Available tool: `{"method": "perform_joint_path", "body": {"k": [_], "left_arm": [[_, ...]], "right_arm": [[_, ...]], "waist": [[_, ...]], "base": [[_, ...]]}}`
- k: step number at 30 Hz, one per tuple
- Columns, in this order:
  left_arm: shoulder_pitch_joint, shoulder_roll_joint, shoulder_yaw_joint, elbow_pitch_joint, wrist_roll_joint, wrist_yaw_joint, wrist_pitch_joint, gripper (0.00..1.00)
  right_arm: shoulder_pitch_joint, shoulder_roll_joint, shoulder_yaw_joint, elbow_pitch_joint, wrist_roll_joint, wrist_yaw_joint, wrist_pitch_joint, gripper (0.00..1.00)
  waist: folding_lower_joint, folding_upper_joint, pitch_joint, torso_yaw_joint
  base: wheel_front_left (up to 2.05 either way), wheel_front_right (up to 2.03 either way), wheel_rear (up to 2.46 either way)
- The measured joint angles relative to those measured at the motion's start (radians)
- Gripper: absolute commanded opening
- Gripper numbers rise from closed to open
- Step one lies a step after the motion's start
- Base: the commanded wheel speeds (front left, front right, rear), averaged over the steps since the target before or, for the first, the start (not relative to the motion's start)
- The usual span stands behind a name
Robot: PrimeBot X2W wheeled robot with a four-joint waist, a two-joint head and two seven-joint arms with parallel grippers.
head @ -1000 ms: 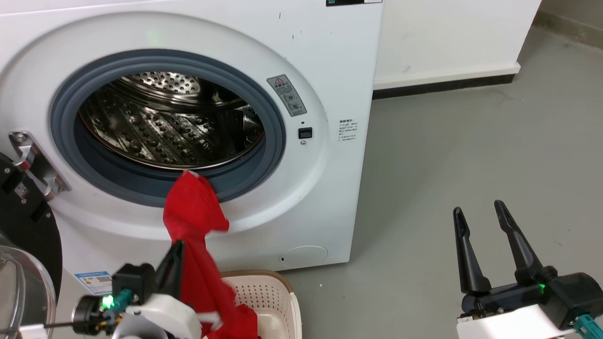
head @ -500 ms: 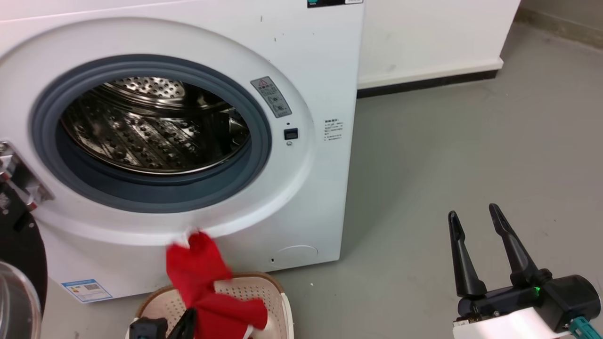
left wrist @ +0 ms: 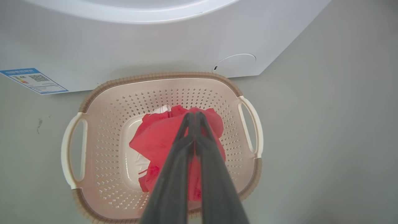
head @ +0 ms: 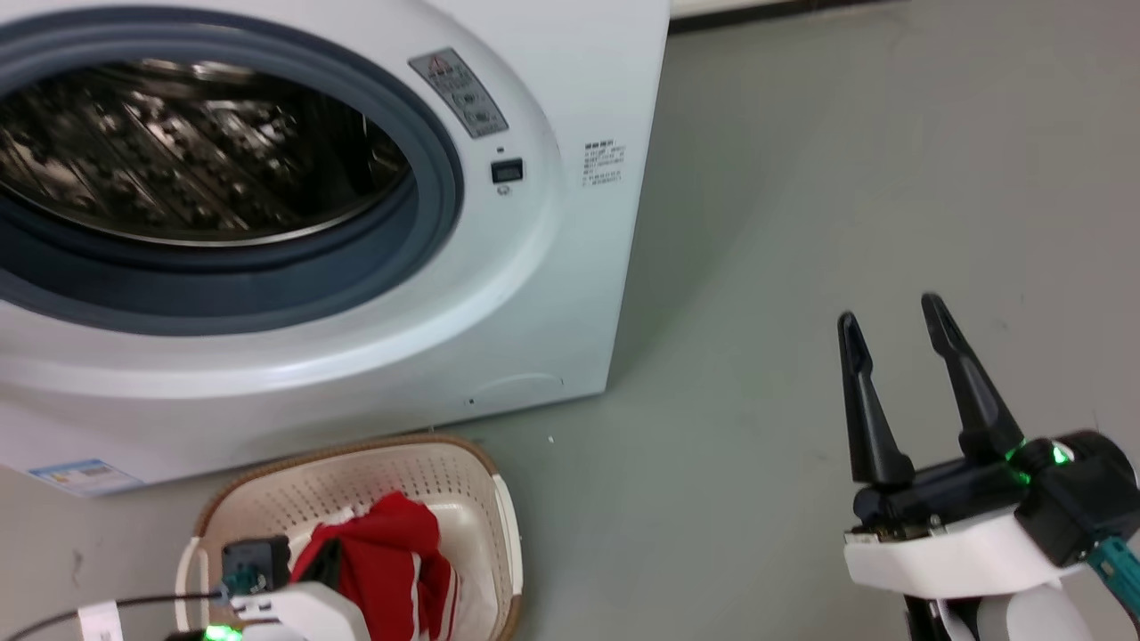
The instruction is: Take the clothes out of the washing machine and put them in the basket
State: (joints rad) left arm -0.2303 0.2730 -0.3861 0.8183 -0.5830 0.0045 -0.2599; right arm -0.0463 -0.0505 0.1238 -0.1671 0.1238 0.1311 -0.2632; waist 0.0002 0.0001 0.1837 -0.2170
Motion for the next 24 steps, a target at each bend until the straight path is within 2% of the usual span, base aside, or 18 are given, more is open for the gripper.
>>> {"method": "perform_joint_path", "body": {"k": [6, 15, 24], "left_arm": [[-0.139, -0.001, 0.037, 0.126, 0.012, -0.014, -0.003, 0.0], [-0.339, 0.015, 0.028, 0.337, 0.036, -0.023, 0.002, 0.0], [-0.449, 0.016, 0.031, 0.432, 0.029, -0.012, 0.01, 0.0]], "right_arm": [[-0.091, 0.0, 0.012, -0.018, 0.019, 0.0, 0.0, 1.0], [-0.191, 0.0, 0.016, -0.035, 0.029, 0.0, 0.0, 1.0], [-0.246, 0.0, 0.011, -0.052, 0.051, 0.0, 0.0, 1.0]], "waist": [[0.0001, 0.0, 0.136, -0.018], [0.0001, 0.0, 0.343, -0.035], [0.0001, 0.0, 0.505, -0.048]], "base": [[0.0, 0.0, 0.0], [0.0, 0.0, 0.0], [0.0, 0.0, 0.0]]}}
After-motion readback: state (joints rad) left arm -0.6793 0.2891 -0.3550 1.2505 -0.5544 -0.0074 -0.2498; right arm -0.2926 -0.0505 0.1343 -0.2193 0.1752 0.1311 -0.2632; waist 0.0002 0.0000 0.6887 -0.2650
